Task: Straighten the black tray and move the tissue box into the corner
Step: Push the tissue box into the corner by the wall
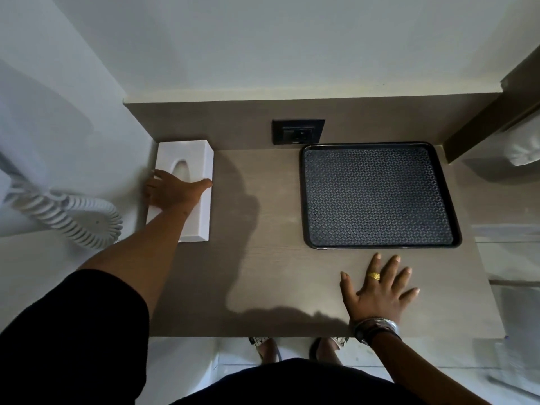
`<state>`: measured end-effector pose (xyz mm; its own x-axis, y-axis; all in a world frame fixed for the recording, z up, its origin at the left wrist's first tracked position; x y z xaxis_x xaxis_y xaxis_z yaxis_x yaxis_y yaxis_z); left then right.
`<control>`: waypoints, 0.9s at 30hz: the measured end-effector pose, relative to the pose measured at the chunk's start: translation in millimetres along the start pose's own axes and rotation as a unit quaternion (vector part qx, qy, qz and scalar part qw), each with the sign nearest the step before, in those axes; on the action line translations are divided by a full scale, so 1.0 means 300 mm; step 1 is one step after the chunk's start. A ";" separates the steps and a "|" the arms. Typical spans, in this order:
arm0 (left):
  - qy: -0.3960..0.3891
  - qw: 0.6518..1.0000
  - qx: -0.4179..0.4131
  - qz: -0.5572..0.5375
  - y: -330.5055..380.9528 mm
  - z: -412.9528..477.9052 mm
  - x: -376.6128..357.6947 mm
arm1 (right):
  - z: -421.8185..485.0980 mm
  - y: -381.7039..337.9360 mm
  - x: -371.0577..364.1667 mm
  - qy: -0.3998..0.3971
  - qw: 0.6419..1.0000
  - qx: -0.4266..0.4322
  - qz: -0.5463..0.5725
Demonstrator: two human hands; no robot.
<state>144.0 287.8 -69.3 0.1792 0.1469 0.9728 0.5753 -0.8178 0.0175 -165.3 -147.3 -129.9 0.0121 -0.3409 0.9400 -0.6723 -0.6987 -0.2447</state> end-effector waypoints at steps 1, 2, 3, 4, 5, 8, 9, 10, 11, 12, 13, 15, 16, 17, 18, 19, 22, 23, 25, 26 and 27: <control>0.007 1.000 -0.008 -0.001 0.004 -0.001 -0.003 | -0.002 0.001 0.000 -0.002 1.000 -0.001 -0.002; 0.013 1.000 -0.018 -0.004 0.008 -0.008 -0.008 | -0.004 0.002 0.000 -0.005 1.000 -0.002 -0.004; 0.017 0.999 -0.033 -0.007 0.011 -0.018 -0.014 | -0.005 0.002 0.000 -0.007 1.000 -0.003 -0.004; 0.027 0.998 -0.057 -0.009 0.016 -0.035 -0.020 | -0.006 0.003 0.002 -0.007 1.000 -0.004 -0.001; 0.046 0.995 -0.092 -0.006 0.020 -0.059 -0.021 | -0.006 0.001 0.003 -0.007 1.000 -0.003 0.002; 0.124 0.959 -0.253 0.041 0.036 -0.193 -0.031 | -0.007 -0.004 0.005 -0.008 1.000 -0.003 0.010; 0.142 0.941 -0.300 0.063 0.033 -0.244 -0.045 | -0.006 -0.004 0.006 -0.009 1.000 -0.003 0.013; 0.156 0.926 -0.334 0.085 0.026 -0.284 -0.060 | -0.007 -0.004 0.006 -0.009 1.000 -0.004 0.016; 0.168 0.914 -0.353 0.105 0.017 -0.311 -0.072 | -0.007 -0.004 0.007 -0.009 1.000 -0.004 0.020; 0.178 0.906 -0.364 0.119 0.014 -0.325 -0.079 | -0.008 -0.004 0.006 -0.010 1.000 -0.004 0.022; 0.187 0.901 -0.370 0.127 0.015 -0.330 -0.081 | -0.009 -0.004 0.004 -0.011 1.000 -0.005 0.022; 0.194 0.898 -0.370 0.142 0.027 -0.324 -0.079 | -0.008 -0.004 0.003 -0.014 1.000 -0.005 0.017; 0.193 0.899 -0.367 0.143 0.031 -0.318 -0.078 | -0.009 -0.004 0.003 -0.015 1.000 -0.004 0.017; 0.191 0.902 -0.363 0.138 0.033 -0.310 -0.078 | -0.008 -0.004 0.004 -0.015 1.000 -0.003 0.018; 0.188 0.904 -0.358 0.135 0.033 -0.300 -0.079 | -0.008 -0.004 0.005 -0.014 1.000 -0.003 0.017; 0.186 0.906 -0.357 0.134 0.032 -0.290 -0.080 | -0.009 -0.002 0.006 -0.014 1.000 -0.005 0.014; 0.192 0.903 -0.359 0.138 0.017 -0.268 -0.084 | -0.011 -0.006 0.007 -0.015 1.000 -0.005 0.011; 0.196 0.902 -0.360 0.140 0.014 -0.262 -0.087 | -0.011 -0.007 0.010 -0.015 1.000 -0.005 0.014; 0.194 0.903 -0.357 0.140 0.009 -0.254 -0.093 | -0.012 -0.010 0.014 -0.016 1.000 -0.007 0.017; 0.193 0.906 -0.350 0.138 0.007 -0.249 -0.094 | -0.014 -0.011 0.015 -0.018 1.000 -0.008 0.017; 0.192 0.909 -0.343 0.136 0.003 -0.244 -0.094 | -0.015 -0.012 0.014 -0.019 1.000 -0.007 0.017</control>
<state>81.0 242.2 -79.9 -0.1273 -0.2107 0.9692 -0.1063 -0.9687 -0.2245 -166.2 -143.5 -123.9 0.0172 -0.3874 0.9218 -0.6832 -0.6777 -0.2721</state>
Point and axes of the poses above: each hand's wrist, its own z-axis towards the middle knuckle, its own x-axis out of the back of the hand, y = z × x, the point moved 9 cm from there along z, towards the middle knuckle, and after that the axes turned 12 degrees about z, right-handed, at the moved point
